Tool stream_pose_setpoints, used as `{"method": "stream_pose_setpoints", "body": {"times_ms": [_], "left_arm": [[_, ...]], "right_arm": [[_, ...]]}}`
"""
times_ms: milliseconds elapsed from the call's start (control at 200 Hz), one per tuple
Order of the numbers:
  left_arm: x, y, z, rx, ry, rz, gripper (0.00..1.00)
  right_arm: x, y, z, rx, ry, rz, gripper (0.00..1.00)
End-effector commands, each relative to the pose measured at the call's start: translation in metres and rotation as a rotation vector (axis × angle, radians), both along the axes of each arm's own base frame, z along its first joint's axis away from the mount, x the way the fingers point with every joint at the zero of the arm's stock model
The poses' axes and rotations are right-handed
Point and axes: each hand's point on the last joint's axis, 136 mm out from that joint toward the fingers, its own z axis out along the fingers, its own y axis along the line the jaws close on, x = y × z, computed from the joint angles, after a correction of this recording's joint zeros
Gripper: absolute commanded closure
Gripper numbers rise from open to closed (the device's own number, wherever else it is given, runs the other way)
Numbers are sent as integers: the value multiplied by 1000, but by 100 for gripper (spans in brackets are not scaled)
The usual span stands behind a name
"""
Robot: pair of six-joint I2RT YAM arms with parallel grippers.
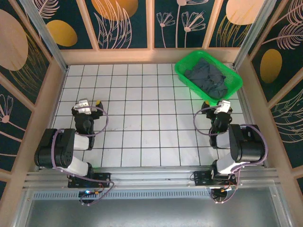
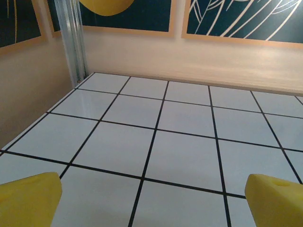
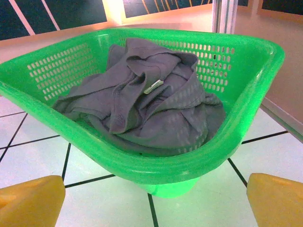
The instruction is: Fold and stack the t-shirts
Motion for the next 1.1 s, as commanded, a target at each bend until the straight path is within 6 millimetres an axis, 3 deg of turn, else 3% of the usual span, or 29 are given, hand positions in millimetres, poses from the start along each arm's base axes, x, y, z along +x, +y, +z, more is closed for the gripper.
{"method": "stream_pose_setpoints", "body": {"times_ms": [0,515,706,806,861,936,1001,1011,1051,1096], "left_arm": [[4,-4,8,13,-23,-23,1],[4,-4,8,13,-22,-23,1],[1,2,16,4,-39,13,1],[-4,8,31,2,-53,52,1],[-7,11,44,1,-64,77,1],[-9,5,89,4,-138,89,1],[-8,-3,144,10,-228,90,1],[-8,-2,152,-11,-239,103,1],[-6,11,177,-177,-253,194,1],[-2,23,183,-364,-166,303,1]], "right_arm": [[2,0,8,8,-36,-6,1],[2,0,9,7,-38,-6,1],[0,4,26,-25,-52,-13,1],[-10,4,48,-37,-96,-37,1],[-17,2,72,-43,-148,-73,1],[-21,-1,123,-39,-202,-157,1],[-14,-4,169,153,-192,-184,1],[-12,-5,181,197,-204,-179,1],[-6,-2,194,331,-118,-151,1],[-2,-4,205,424,-68,-177,1]]}}
